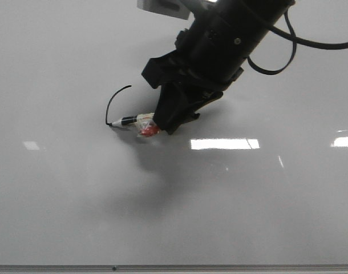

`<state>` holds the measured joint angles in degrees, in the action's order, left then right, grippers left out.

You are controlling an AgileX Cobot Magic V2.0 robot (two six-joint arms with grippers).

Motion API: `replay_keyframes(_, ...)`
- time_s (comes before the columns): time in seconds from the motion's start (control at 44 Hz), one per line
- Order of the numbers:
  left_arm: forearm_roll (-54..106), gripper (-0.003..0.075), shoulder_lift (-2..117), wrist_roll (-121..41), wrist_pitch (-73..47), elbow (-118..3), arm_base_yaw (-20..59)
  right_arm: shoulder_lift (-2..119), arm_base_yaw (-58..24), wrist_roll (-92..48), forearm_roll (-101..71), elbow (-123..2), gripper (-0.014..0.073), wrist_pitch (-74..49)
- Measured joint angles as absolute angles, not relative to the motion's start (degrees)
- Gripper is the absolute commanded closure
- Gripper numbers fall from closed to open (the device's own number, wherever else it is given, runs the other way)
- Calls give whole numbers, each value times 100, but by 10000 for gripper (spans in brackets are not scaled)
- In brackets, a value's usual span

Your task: Write number 8 on whiteboard

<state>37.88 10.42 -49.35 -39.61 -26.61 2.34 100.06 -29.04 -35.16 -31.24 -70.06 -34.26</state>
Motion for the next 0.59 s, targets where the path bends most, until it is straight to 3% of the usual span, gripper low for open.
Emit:
replay_keyframes(0.295, 3788, 739, 1042, -4935, -3961, -2661, 234, 9802, -2549, -3487, -3037, -6076, 652, -3353)
replay_keyframes(0.59, 3788, 739, 1042, -4935, -3961, -2661, 234, 10167, -3091, -3399, -2977, -5837, 652, -2833)
